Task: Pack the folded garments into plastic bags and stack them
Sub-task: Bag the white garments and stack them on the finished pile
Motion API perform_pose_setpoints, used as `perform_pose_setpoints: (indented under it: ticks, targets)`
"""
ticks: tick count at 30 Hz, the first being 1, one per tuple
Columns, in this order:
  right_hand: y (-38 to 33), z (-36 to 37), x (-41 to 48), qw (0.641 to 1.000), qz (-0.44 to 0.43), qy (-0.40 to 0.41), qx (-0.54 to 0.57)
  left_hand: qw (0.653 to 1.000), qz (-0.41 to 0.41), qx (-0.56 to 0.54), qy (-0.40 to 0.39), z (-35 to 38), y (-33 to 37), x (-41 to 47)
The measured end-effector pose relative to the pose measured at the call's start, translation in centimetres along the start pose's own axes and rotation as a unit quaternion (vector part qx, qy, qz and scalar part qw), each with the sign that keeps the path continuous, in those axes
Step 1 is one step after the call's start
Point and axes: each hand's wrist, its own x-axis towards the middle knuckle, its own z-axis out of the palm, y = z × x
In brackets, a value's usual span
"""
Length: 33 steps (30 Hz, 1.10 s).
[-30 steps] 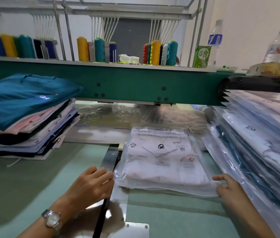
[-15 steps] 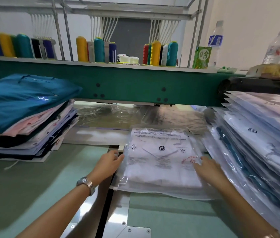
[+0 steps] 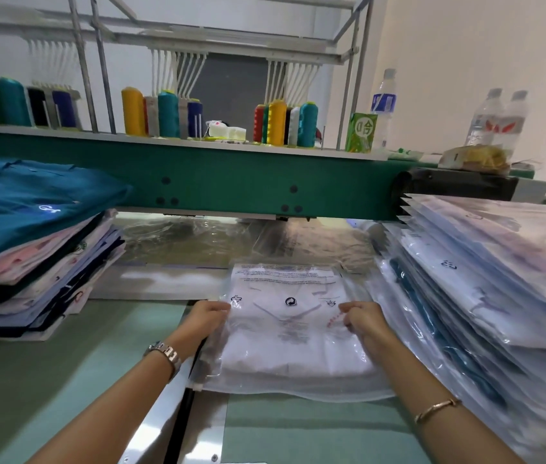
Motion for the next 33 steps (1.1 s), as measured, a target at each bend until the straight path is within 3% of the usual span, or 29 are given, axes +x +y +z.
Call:
perform_pose_setpoints:
  ticks: [5, 11, 18, 23, 28, 33]
  targets:
    - [-2.0, 0.4, -0.9, 0.999, -0.021, 0.024, -0.022, 0.995, 0.015, -0.1, 0.026, 0.2, 0.9, -0.3]
    - [-6.6, 0.8, -3.5, 0.983, -0.146, 0.054, -0.095, 0.982, 0.088, -0.167, 0.025, -1.8, 3.8, -1.4]
    - [-15.2, -2.7, -7.1, 0.961, -0.261, 0.075, -0.056, 0.95, 0.216, -0.224, 0.033, -6.5, 11.1, -6.6]
    - [-21.3, -8.9, -9.9, 0.956, -0.269, 0.107, -0.042, 0.92, 0.282, -0.266, -0.051, -5.8, 17.1, -11.5]
    - [-25.0, -17.9, -12.0, 0.964, -0.24, 0.114, 0.012, 0.871, 0.363, -0.323, -0.07, -0.3, 21.8, -16.6]
    - [-24.1, -28.3, -10.7, 0.967, -0.208, 0.15, 0.003, 0.856, 0.328, -0.357, -0.182, 7.6, 26.5, -16.8]
